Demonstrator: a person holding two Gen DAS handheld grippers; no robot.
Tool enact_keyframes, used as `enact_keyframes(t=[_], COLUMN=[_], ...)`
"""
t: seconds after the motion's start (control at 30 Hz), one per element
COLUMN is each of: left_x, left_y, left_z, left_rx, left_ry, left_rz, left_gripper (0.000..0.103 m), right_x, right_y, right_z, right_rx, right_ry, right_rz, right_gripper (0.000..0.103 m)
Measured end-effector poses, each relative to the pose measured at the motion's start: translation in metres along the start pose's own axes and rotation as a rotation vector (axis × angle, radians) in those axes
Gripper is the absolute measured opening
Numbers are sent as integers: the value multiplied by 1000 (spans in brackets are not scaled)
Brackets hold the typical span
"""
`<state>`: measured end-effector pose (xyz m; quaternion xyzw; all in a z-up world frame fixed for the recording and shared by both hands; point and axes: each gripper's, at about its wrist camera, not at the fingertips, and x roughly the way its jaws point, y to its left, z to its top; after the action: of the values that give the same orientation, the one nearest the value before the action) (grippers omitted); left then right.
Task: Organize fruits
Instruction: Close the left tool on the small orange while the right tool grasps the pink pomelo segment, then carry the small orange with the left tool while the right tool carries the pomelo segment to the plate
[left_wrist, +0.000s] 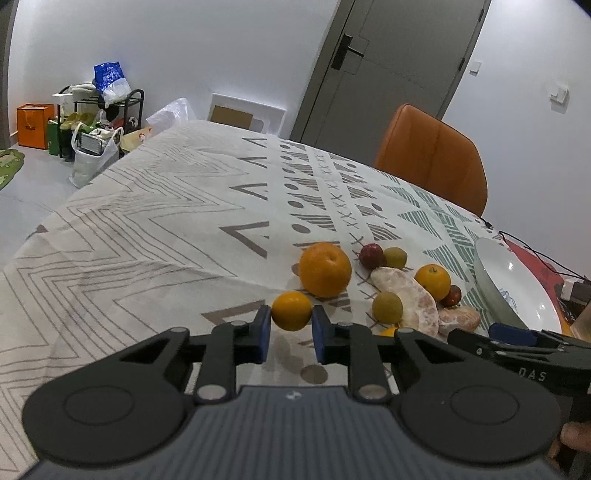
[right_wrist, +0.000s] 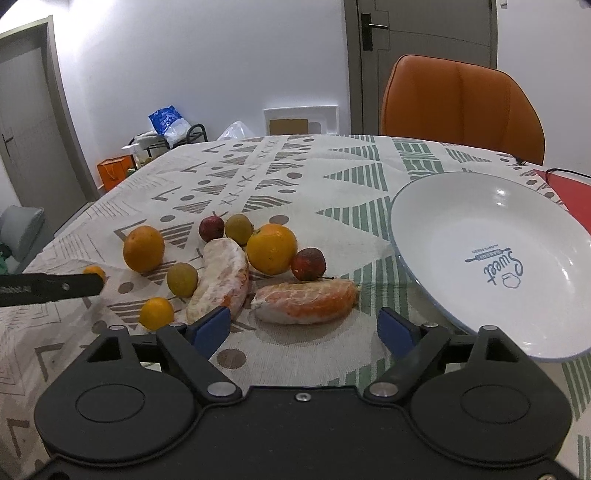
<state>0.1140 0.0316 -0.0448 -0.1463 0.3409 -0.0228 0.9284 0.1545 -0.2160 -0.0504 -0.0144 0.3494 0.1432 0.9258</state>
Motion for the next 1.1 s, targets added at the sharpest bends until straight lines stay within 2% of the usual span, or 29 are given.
enact_keyframes(t=[0.17, 0.37, 0.43, 0.5, 0.6, 1.1], left_x=[-3, -8, -9, -9, -9, -5], left_y=[3, 5, 6, 6, 4, -32], left_z=[1, 2, 3, 3, 5, 14], left_rx=[-1, -1, -1, 0, 11, 75], left_ry=[-7, -24, -26, -26, -21, -37], left_rz=[-1, -10, -14, -18, -23, -54], left_gripper=[22, 22, 22, 22, 22, 22], right_x=[7, 16, 18, 19, 17, -33], right_y=[4, 10, 13, 13, 16, -2], right_z=[1, 0, 0, 1, 2, 9], right_rx=[-21, -67, -80, -84, -96, -13], right_ry=[3, 1, -9, -20, -23, -150], right_rz=[-11, -64, -71, -72, -76, 21], right_gripper=[85, 80, 76, 67, 65, 64])
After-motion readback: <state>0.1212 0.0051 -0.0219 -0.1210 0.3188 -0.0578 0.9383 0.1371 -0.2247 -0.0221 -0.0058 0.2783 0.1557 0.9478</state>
